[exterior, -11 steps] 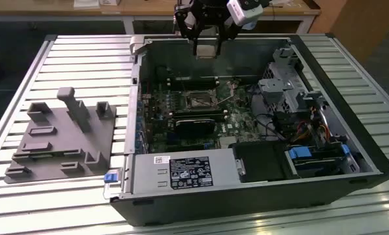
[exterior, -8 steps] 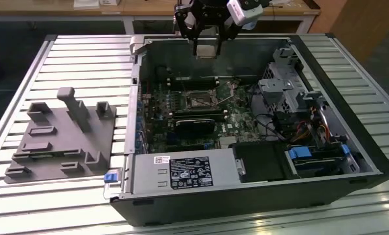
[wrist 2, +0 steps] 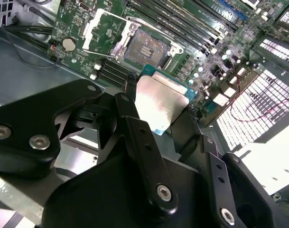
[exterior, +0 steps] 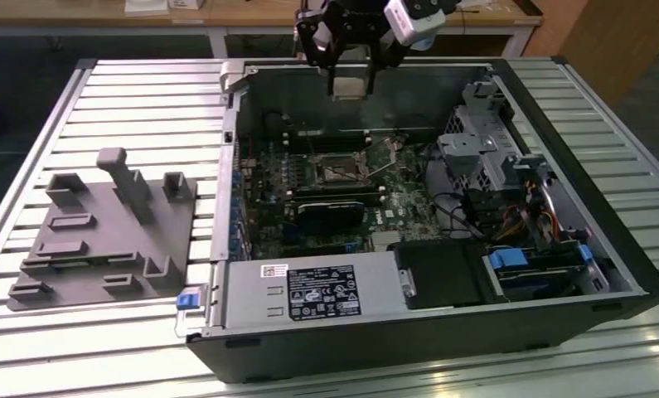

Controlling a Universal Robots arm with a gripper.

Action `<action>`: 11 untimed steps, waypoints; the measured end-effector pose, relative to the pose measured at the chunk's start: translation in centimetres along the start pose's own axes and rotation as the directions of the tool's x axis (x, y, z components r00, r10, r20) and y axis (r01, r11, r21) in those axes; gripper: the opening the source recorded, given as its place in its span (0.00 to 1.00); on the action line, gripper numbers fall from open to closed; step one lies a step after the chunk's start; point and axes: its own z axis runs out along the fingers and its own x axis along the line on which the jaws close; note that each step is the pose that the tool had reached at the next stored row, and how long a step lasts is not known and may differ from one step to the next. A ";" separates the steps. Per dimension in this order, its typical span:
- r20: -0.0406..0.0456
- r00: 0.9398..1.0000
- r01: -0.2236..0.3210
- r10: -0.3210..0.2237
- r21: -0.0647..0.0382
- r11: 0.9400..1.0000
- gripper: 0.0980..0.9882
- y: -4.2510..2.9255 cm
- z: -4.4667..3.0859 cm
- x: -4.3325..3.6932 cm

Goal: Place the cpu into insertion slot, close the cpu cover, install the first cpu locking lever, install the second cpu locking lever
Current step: 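Place the cpu into insertion slot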

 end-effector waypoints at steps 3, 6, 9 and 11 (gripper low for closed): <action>0.002 1.000 0.000 0.000 0.000 1.000 0.49 -0.02 0.28 0.00; 0.004 1.000 0.000 0.000 0.000 1.000 0.49 -0.05 0.61 0.00; 0.004 1.000 0.000 0.000 0.000 1.000 0.49 -0.08 0.90 -0.01; 0.005 1.000 0.000 0.000 0.000 1.000 0.49 -0.10 1.10 -0.01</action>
